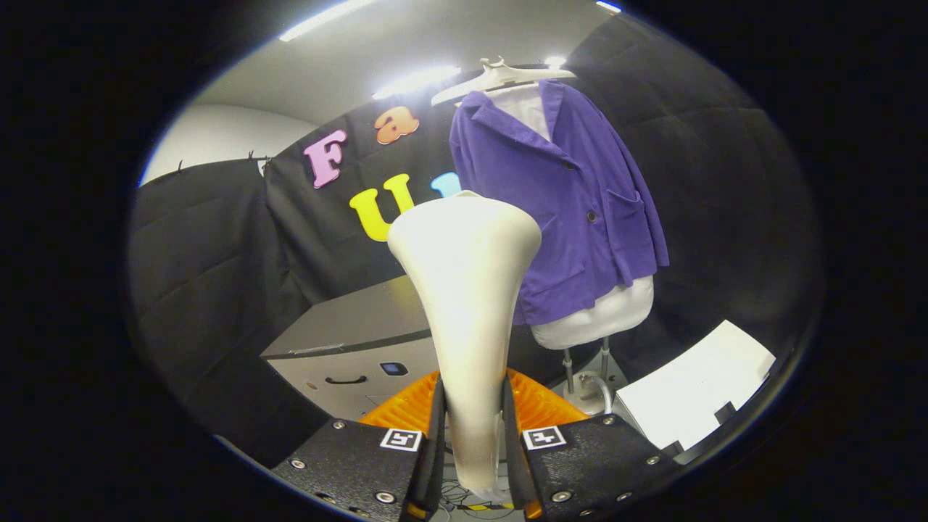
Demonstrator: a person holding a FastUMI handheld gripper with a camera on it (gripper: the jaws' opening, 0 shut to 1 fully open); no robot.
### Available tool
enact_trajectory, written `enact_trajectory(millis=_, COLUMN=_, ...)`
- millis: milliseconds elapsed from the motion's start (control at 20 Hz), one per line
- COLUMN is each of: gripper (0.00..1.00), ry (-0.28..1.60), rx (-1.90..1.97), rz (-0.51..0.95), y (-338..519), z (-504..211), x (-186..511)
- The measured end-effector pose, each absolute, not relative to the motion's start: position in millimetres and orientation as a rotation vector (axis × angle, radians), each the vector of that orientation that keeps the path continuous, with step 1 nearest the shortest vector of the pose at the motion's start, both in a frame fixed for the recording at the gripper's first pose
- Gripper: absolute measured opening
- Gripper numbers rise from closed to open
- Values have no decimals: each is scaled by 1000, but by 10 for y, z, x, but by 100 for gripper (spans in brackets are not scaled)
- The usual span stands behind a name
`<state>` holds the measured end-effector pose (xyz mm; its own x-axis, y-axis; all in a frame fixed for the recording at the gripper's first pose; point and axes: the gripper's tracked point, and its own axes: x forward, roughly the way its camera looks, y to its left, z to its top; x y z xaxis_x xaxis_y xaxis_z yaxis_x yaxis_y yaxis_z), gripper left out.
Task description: Iron the clothes twice with a garment steamer, once on the left side and once on the right side.
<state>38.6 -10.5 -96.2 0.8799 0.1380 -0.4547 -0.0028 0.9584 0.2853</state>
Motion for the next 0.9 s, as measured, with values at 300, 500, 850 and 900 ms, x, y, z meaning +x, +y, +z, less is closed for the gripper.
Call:
enact_trajectory(millis=300, gripper=36, ry=439, rx=205, rz=141, y=297, z=-874, x=124)
enact_trajectory(millis=500, gripper=36, ry=469, rx=163, rz=196, y=476, z=-1022, x=-12)
enact_trajectory(millis=850, gripper=36, ry=505, rx=175, rz=213, y=495, z=-1182, x=-86)
enact_trajectory(millis=900, gripper=36, ry=507, rx=178, rz=212, y=501, z=-1189, x=-98)
